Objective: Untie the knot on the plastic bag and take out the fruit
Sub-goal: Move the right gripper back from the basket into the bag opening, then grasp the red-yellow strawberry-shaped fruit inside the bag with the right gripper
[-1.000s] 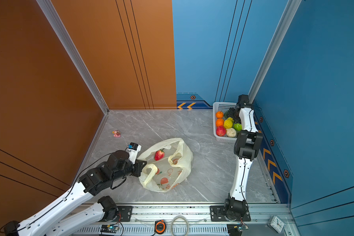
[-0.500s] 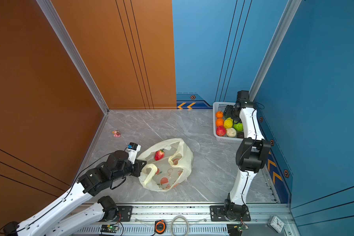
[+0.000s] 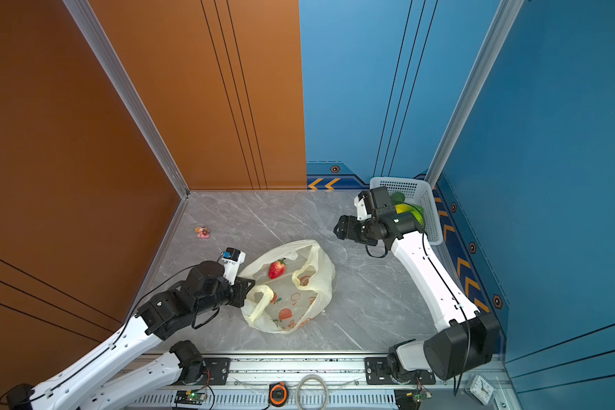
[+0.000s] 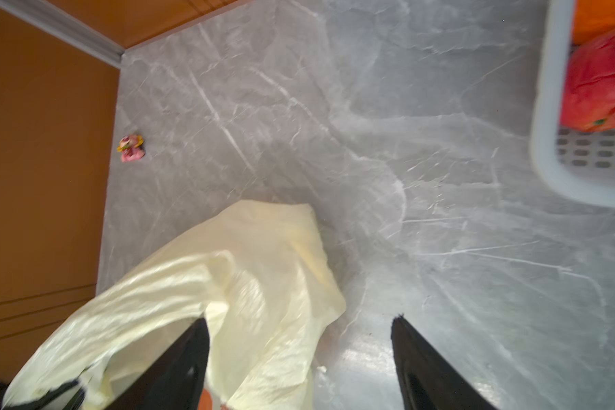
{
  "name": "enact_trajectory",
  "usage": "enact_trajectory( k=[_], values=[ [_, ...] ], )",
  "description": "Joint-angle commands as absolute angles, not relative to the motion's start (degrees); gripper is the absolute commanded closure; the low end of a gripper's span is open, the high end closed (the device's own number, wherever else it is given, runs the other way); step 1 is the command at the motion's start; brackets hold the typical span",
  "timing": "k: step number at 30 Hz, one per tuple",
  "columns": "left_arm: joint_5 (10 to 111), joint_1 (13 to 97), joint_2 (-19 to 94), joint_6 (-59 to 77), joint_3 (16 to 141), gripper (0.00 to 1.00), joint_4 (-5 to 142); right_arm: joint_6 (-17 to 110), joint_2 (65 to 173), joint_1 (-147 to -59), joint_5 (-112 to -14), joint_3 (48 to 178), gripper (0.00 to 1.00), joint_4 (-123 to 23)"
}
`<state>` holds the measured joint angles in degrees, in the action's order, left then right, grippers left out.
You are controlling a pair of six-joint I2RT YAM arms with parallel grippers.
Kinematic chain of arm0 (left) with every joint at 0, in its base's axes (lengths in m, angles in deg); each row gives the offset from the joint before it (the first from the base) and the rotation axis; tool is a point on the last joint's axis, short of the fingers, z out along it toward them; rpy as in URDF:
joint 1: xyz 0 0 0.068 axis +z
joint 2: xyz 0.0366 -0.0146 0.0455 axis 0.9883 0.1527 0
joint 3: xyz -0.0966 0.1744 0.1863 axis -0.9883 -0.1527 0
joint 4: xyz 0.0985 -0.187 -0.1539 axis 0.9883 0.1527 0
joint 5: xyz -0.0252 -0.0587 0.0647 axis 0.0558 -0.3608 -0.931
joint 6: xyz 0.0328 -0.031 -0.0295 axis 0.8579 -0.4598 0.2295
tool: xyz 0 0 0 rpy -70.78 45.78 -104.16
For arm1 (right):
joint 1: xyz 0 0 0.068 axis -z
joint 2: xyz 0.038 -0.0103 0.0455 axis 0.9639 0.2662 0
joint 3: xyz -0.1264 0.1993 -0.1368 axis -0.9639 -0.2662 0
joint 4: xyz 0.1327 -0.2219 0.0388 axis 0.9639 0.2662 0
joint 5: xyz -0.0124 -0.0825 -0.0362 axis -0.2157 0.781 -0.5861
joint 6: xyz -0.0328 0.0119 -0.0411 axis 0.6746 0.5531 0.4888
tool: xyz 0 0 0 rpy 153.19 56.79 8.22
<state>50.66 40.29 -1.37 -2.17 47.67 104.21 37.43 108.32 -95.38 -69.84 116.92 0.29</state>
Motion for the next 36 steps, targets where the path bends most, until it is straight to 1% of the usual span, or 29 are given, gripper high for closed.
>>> enact_trajectory(
  k=[1, 5, 9, 13, 16, 21, 26, 33, 36],
  values=[
    [51.8, 40.8, -1.3, -0.5, 49.9, 1.0, 104.1, 29.8, 103.3, -102.6, -68.4, 113.8, 0.19, 0.0],
    [52.4, 40.9, -1.9, -0.3, 50.3, 1.0, 104.2, 22.5, 100.0, -114.1, -64.5, 109.2, 0.19, -5.1],
    [53.0, 41.1, -2.6, -0.6, 50.4, 1.0, 104.1, 17.8, 101.0, -125.4, -60.7, 104.5, 0.2, -11.5],
    [53.8, 41.2, -2.5, -0.5, 50.2, 1.0, 103.8, 14.7, 104.2, -132.4, -57.7, 100.4, 0.2, -19.7],
    [54.2, 41.1, -2.5, -0.6, 50.2, 1.0, 103.5, 13.2, 106.8, -135.9, -54.9, 98.3, 0.21, -24.9],
    [54.4, 41.3, -2.9, -0.9, 49.6, 1.0, 102.7, 9.4, 110.4, -138.5, -51.5, 93.5, 0.25, -32.9],
    [55.1, 41.2, -3.0, -1.5, 49.3, 1.0, 102.2, 5.4, 112.9, -138.9, -50.9, 88.6, 0.3, -39.8],
    [56.4, 41.2, -3.1, -2.1, 48.9, 1.0, 102.0, 3.6, 117.4, -139.2, -50.8, 87.4, 0.31, -46.2],
    [57.2, 41.2, -3.5, -2.4, 48.3, 1.0, 101.9, 0.6, 120.6, -137.9, -51.3, 87.6, 0.32, -50.6]
  ],
)
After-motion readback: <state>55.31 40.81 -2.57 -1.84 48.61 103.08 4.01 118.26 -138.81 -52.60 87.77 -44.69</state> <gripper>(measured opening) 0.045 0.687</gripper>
